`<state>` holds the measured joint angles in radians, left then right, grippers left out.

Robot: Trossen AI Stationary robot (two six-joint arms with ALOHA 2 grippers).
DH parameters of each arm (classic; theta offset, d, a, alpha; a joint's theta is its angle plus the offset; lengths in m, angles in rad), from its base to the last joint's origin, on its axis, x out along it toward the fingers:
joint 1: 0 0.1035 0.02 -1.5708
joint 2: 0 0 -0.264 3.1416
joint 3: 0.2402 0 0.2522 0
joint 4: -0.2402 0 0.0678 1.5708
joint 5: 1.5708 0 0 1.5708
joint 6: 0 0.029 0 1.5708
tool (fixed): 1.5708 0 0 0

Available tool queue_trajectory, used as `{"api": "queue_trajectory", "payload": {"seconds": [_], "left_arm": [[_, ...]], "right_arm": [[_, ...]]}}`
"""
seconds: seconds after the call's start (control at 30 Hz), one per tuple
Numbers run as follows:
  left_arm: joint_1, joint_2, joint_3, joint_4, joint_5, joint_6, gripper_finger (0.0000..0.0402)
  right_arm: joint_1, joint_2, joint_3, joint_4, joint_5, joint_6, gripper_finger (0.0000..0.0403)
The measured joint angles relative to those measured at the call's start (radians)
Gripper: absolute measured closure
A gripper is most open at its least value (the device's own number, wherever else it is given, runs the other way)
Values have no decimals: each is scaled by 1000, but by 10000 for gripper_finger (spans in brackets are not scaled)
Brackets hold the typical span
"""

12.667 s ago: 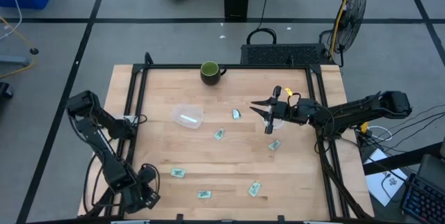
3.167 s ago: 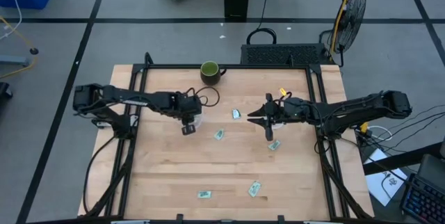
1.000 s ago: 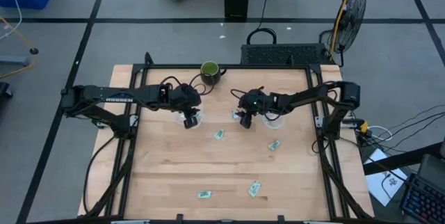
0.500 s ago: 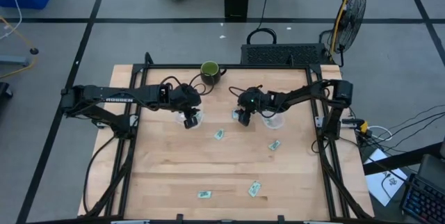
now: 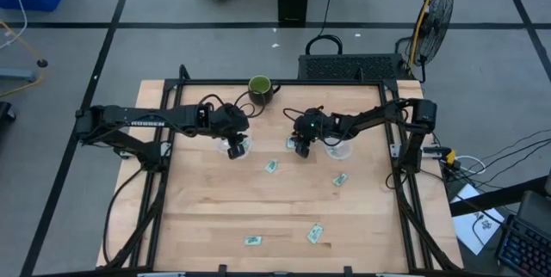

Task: Pick and place Stevia / Truvia into bins
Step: Put the green and white stevia packet into the right transparent container

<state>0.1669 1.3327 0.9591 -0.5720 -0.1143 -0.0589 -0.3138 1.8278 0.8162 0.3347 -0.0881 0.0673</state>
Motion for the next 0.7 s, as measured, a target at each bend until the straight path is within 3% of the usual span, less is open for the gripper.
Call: {"api": "queue_trajectory", "payload": {"seconds": [0.2,0.43,0.53,0.7], "left_arm": [[0,0,0,0,0,-2,289],[0,0,0,0,0,-29,289],[0,0,0,0,0,-31,289],[0,0,0,0,0,-49,289]], "right_arm": [[-1,-11,0,57,6,-8,364],[2,-106,0,-34,9,-30,401],[14,-114,0,-48,8,-41,391],[42,-81,-1,-54,9,-89,332]]}}
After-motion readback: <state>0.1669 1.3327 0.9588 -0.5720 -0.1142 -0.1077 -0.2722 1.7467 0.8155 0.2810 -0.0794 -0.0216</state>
